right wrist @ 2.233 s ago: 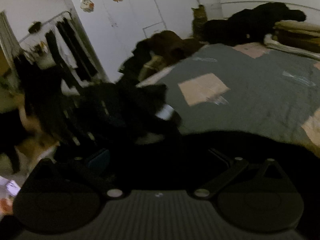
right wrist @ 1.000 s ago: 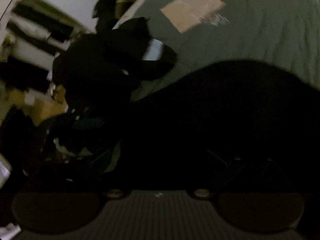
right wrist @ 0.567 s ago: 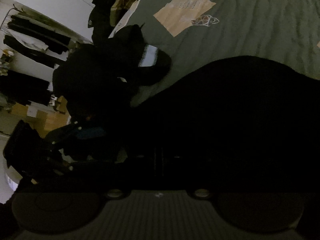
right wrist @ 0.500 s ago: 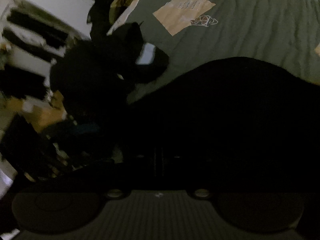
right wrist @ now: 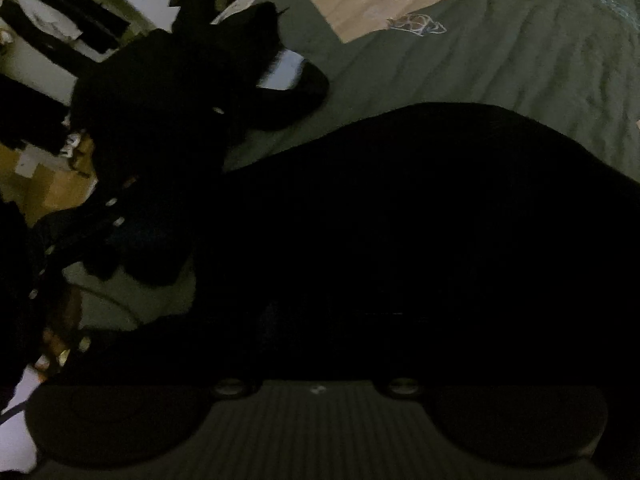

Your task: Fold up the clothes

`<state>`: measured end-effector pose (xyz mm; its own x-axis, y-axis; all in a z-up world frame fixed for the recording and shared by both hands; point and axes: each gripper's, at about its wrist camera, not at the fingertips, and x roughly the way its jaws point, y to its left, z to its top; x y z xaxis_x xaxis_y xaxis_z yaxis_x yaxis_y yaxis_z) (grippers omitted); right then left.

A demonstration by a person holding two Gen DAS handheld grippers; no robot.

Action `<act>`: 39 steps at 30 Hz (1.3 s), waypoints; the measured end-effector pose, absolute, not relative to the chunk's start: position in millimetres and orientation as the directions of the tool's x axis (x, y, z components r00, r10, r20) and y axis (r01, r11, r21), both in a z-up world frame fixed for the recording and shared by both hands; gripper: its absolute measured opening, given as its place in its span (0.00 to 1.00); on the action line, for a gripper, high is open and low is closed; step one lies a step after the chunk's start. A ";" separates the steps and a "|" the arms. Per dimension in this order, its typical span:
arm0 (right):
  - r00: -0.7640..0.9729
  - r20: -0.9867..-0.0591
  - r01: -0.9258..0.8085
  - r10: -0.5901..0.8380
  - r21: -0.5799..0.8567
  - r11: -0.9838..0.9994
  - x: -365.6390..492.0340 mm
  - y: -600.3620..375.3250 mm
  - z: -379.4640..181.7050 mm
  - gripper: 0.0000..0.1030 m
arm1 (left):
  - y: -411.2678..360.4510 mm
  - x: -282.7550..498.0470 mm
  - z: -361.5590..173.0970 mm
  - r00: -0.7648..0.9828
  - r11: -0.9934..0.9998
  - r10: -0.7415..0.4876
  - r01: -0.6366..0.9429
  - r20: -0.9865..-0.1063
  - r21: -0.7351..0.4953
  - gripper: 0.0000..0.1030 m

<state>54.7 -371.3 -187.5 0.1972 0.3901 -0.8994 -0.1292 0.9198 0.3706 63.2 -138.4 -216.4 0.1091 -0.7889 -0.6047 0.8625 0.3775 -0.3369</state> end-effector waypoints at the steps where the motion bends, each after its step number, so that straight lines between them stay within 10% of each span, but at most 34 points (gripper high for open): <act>1: 0.203 -0.906 -0.124 0.371 0.353 0.928 55.1 -369.9 -189.8 0.50 | -138.0 62.8 -216.7 0.108 0.378 -0.788 0.862 -0.606 -0.338 0.68; 14: 0.282 -0.863 0.013 0.420 0.441 0.897 55.8 -381.6 -226.0 0.58 | -134.8 61.7 -219.0 0.114 0.394 -0.786 0.851 -0.608 -0.349 0.68; 16: 0.312 -0.839 0.044 0.445 0.480 0.876 56.3 -385.8 -231.3 0.53 | -134.6 61.5 -219.5 0.115 0.396 -0.785 0.849 -0.608 -0.350 0.68; 20: 0.357 -0.810 0.070 0.465 0.520 0.851 55.1 -391.2 -234.4 0.08 | -134.1 61.1 -220.5 0.117 0.400 -0.785 0.846 -0.608 -0.353 0.68; 39: 0.518 -0.492 0.151 0.700 0.858 0.491 39.3 -432.9 -167.5 0.05 | -144.6 53.0 -177.1 0.126 0.308 -0.848 0.907 -0.514 -0.286 0.78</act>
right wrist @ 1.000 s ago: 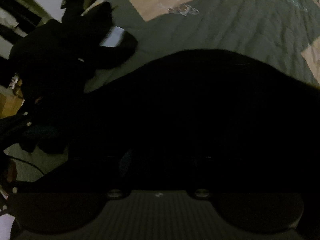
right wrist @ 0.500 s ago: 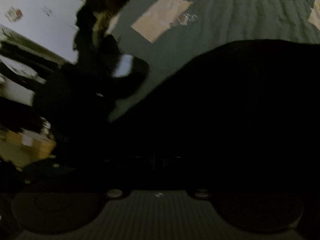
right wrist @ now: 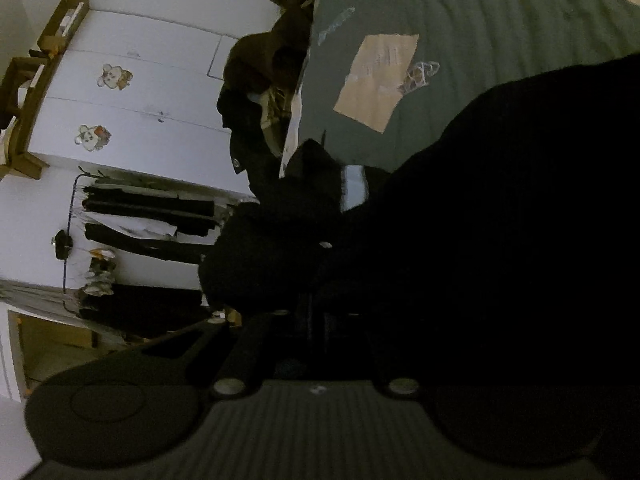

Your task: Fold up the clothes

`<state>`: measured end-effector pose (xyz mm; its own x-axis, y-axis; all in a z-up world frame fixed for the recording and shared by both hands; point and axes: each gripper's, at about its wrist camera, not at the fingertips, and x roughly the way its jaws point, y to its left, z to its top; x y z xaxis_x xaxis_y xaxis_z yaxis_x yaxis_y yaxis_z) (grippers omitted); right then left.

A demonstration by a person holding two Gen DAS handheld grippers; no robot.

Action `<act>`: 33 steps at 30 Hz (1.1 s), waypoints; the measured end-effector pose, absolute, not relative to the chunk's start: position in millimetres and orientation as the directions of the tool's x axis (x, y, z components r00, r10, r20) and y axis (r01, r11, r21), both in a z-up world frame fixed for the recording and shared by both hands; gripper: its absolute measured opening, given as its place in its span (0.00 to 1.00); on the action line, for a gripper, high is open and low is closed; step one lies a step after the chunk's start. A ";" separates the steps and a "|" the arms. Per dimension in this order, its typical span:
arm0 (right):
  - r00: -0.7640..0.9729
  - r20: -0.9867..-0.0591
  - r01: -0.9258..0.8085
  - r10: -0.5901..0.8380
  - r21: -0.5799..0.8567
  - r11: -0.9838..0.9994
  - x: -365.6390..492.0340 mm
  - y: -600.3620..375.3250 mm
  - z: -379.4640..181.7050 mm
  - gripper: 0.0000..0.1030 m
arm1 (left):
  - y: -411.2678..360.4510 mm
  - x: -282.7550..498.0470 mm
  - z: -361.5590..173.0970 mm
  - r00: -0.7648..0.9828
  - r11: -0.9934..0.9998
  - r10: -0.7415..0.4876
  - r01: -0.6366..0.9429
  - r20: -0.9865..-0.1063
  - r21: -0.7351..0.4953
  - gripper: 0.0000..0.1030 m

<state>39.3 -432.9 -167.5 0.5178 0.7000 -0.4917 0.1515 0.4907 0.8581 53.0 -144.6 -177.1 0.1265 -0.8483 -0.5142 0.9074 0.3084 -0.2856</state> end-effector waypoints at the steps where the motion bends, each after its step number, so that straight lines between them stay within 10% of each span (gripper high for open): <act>1: 0.522 -0.493 0.147 0.696 0.856 0.496 38.9 -433.5 -163.9 0.05 | -147.6 54.9 -174.1 0.131 0.306 -0.856 0.908 -0.500 -0.286 0.80; 6: 0.527 -0.488 0.121 0.695 0.853 0.507 37.5 -430.8 -153.5 0.05 | -178.1 70.6 -176.7 0.172 0.365 -0.841 0.880 -0.513 -0.303 0.83; 13: 0.569 -0.487 0.152 0.662 0.854 0.497 33.8 -436.8 -160.3 0.05 | -183.8 79.8 -198.0 0.140 0.402 -0.803 0.845 -0.579 -0.353 0.29; 22: 0.617 -0.432 0.201 0.658 0.895 0.399 28.8 -443.6 -181.4 0.05 | -155.7 81.3 -209.2 0.070 0.373 -0.786 0.846 -0.615 -0.380 0.17; 26: 0.636 -0.404 0.204 0.657 0.909 0.362 30.8 -447.0 -182.9 0.05 | -151.9 79.8 -210.1 0.072 0.372 -0.775 0.856 -0.628 -0.360 0.18; 30: 0.621 -0.412 0.182 0.667 0.903 0.389 35.2 -439.6 -180.0 0.05 | -162.5 65.6 -205.1 0.142 0.371 -0.734 0.903 -0.664 -0.217 0.66; 33: 0.622 -0.434 0.162 0.652 0.886 0.435 36.8 -440.4 -172.8 0.05 | -167.4 58.4 -208.6 0.150 0.350 -0.714 0.922 -0.684 -0.163 0.72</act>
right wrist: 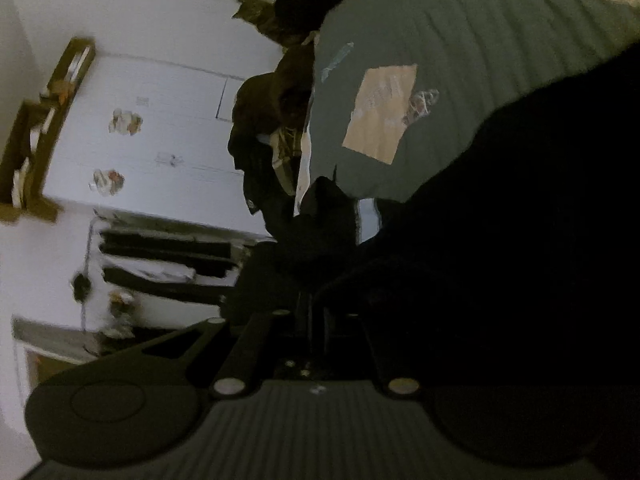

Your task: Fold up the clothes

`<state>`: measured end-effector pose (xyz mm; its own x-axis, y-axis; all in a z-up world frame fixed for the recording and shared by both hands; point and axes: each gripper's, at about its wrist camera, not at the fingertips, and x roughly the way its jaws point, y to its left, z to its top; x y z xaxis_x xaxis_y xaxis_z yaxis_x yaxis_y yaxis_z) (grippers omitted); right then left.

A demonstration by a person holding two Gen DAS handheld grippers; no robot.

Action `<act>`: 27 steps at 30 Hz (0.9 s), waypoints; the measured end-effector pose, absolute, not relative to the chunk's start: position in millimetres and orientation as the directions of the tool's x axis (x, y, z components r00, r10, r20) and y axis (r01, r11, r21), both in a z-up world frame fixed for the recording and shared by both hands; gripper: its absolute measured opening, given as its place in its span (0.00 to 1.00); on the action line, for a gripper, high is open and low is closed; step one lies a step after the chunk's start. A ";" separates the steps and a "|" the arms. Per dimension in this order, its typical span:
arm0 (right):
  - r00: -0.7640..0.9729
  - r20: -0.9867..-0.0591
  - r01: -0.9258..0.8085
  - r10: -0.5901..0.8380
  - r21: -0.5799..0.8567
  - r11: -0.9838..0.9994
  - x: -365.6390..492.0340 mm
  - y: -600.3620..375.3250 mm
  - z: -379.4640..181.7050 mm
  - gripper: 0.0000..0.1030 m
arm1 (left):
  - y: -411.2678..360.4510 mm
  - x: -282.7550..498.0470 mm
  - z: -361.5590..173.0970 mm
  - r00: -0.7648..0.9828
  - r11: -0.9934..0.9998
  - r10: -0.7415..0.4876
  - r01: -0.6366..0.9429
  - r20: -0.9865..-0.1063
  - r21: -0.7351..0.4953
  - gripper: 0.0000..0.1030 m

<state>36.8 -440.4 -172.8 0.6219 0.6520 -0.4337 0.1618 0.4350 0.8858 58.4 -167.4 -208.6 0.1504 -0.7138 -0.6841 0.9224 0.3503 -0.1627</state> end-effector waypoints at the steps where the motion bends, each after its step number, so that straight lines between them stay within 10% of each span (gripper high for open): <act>1: 0.618 -0.439 0.158 0.652 0.882 0.444 38.0 -441.5 -171.5 0.05 | -168.7 58.3 -211.6 0.129 0.341 -0.713 0.923 -0.689 -0.180 0.69; 4: 0.614 -0.437 0.155 0.657 0.883 0.443 38.4 -443.5 -169.8 0.05 | -170.1 60.2 -219.6 0.079 0.330 -0.720 0.913 -0.690 -0.240 0.25; 6: 0.624 -0.422 0.160 0.658 0.893 0.421 36.6 -444.6 -169.2 0.05 | -170.7 61.4 -224.4 0.054 0.327 -0.722 0.905 -0.690 -0.272 0.18; 27: 0.759 -0.281 0.206 0.587 0.959 0.193 45.8 -465.1 -175.0 0.05 | -163.5 43.4 -256.7 -0.040 0.240 -0.650 0.937 -0.759 -0.255 0.13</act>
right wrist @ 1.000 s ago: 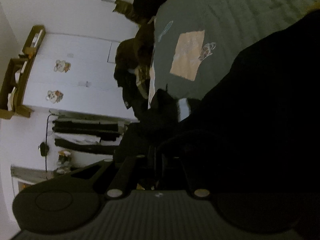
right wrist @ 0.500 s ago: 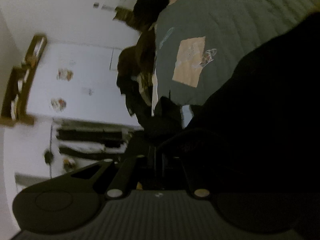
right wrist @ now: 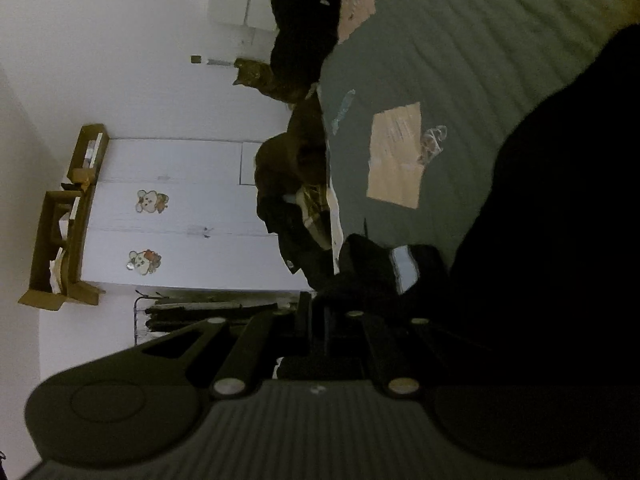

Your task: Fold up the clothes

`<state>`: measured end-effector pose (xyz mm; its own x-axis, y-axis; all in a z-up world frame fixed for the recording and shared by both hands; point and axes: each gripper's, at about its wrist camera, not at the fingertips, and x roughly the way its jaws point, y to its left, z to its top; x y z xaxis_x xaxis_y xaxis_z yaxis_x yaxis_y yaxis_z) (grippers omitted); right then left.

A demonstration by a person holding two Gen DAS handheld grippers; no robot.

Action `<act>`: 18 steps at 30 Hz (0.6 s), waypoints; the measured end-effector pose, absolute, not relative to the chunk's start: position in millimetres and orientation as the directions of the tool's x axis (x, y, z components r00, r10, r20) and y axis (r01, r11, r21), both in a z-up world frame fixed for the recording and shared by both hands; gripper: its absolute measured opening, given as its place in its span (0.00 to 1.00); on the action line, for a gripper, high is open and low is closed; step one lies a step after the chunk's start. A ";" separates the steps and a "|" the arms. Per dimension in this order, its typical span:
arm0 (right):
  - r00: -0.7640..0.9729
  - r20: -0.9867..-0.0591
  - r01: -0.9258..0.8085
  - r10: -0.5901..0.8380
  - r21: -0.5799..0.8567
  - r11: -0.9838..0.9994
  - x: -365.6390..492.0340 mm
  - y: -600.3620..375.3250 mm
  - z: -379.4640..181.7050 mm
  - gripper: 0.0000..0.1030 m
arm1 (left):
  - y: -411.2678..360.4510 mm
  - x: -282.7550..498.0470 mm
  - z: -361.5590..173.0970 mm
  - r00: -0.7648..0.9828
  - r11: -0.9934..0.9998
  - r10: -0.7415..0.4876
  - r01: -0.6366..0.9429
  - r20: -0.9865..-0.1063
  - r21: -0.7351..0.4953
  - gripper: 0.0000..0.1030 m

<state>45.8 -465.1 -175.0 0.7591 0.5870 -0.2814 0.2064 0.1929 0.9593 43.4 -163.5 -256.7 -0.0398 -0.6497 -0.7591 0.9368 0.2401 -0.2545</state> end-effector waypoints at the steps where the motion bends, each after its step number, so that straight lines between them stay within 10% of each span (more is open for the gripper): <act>1: 0.751 -0.292 0.204 0.592 0.955 0.213 47.1 -463.5 -172.6 0.05 | -164.8 42.3 -256.2 -0.026 0.244 -0.646 0.940 -0.763 -0.238 0.13; 7: 0.687 -0.414 0.156 0.597 0.886 0.436 53.2 -452.2 -149.1 0.16 | -167.4 42.1 -248.4 0.047 0.276 -0.645 0.945 -0.763 -0.175 0.20; 12: 0.601 -0.542 -0.029 0.587 0.720 0.694 50.7 -427.1 -104.6 0.64 | -173.2 39.4 -249.2 0.036 0.257 -0.643 0.951 -0.765 -0.172 0.21; 18: 0.467 -0.740 -0.293 0.484 0.387 0.874 42.7 -379.1 -76.2 0.70 | -177.7 34.1 -252.4 0.032 0.239 -0.631 0.959 -0.775 -0.155 0.22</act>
<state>42.7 -379.1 -76.2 0.4665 0.4844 -0.7401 -0.2933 0.8741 0.3872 34.1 -177.7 -252.4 0.0322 -0.6313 -0.7749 0.9587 0.2388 -0.1547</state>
